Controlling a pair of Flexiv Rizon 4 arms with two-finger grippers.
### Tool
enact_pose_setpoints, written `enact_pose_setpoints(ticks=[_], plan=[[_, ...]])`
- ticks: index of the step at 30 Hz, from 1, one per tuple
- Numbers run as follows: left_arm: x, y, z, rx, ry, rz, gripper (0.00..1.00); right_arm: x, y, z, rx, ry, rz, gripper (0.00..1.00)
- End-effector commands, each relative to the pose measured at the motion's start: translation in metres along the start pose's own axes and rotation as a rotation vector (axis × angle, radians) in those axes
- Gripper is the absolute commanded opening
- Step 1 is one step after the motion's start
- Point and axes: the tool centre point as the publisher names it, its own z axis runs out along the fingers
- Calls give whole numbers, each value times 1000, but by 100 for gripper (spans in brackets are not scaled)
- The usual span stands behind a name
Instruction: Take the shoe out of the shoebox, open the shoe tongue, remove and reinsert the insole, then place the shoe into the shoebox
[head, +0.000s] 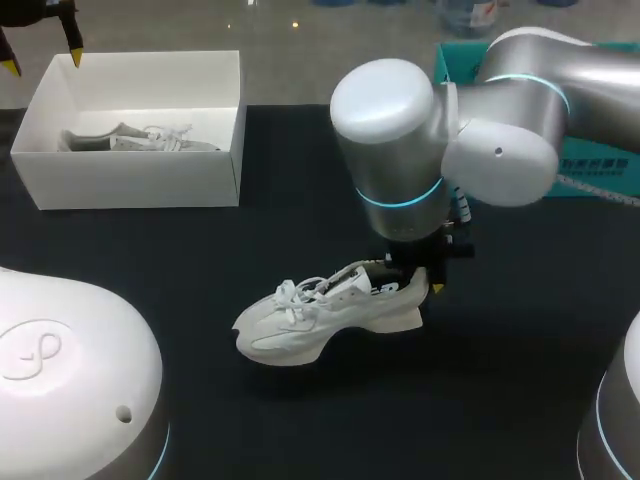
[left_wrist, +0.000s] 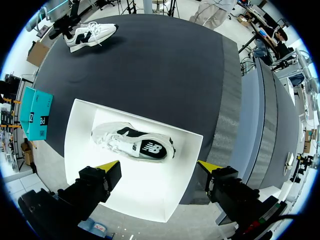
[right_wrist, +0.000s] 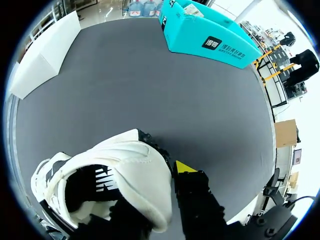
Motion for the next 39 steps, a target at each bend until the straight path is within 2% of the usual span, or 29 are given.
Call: enact_pose_setpoints(ticks=[1, 4, 10, 15, 17, 24, 36, 39], plan=[[0, 0, -1, 1, 3, 0, 100, 19, -2, 37, 13, 3, 4, 0], [0, 0, -1, 1, 3, 0, 100, 23, -4, 51, 24, -38, 11, 0], [0, 0, -1, 1, 3, 0, 100, 24, -6, 70, 48, -22, 34, 0], [0, 0, -1, 1, 3, 0, 100, 22, -7, 71, 52, -12, 50, 0], [0, 0, -1, 1, 3, 0, 100, 20, -8, 65, 66, -4, 73, 100], [0, 0, -1, 1, 3, 0, 100, 11, -13, 23, 23, 62, 69, 100], [0, 0, -1, 1, 3, 0, 100, 1, -7, -38, -74, 131, 32, 100], [0, 0, -1, 1, 3, 0, 100, -5, -6, -52, -99, 224, 4, 100]])
